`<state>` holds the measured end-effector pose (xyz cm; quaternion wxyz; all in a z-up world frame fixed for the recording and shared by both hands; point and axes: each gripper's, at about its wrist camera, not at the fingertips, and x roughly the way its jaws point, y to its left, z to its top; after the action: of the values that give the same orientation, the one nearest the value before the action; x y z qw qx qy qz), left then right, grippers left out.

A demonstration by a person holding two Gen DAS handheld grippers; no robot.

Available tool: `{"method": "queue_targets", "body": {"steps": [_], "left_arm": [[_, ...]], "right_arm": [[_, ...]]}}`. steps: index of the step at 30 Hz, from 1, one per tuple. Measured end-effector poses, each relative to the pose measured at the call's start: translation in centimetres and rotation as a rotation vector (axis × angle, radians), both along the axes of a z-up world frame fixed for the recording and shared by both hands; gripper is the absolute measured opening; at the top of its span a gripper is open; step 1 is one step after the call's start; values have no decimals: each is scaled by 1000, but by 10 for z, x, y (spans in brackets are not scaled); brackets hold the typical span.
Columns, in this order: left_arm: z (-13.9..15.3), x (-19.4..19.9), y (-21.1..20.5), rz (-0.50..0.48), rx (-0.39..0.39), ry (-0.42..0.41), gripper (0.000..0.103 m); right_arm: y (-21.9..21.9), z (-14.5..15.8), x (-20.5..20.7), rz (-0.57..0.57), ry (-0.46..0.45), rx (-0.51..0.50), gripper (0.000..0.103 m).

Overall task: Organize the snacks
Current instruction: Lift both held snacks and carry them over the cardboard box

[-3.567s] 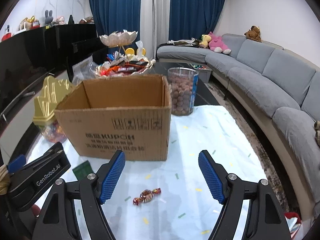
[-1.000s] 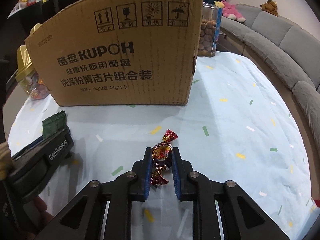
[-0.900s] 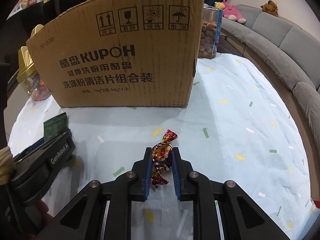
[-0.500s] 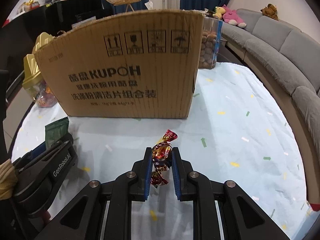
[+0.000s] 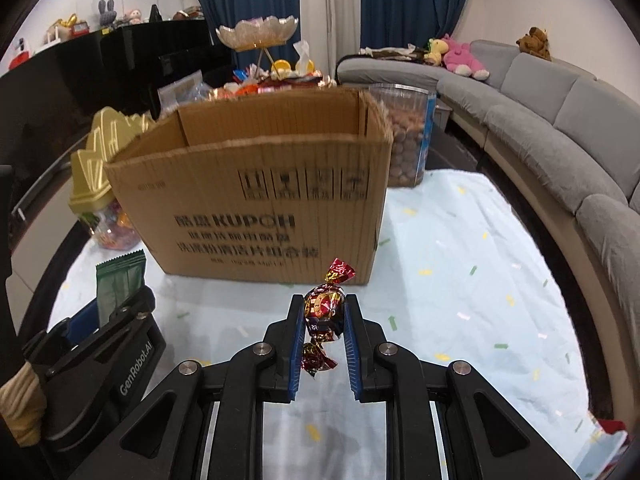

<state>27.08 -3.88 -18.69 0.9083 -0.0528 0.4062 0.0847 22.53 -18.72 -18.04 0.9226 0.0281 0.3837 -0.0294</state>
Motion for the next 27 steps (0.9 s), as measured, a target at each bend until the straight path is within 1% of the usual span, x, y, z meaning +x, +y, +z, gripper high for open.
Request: {"method": "queue_targets", "body": {"steps": [8,18,27], "left_arm": [[30,-9,5,-11,-4,-57,42],[59,-22,10,-7,-6,-117,42],[82,-27,10,-44,5,-167,42]], "right_arm": [[0,32,-12,3,-60,-5,20],[-6,56,-20,-6,-106,-16,20],[-8,76,-22,-5,-146,-23,20]]}}
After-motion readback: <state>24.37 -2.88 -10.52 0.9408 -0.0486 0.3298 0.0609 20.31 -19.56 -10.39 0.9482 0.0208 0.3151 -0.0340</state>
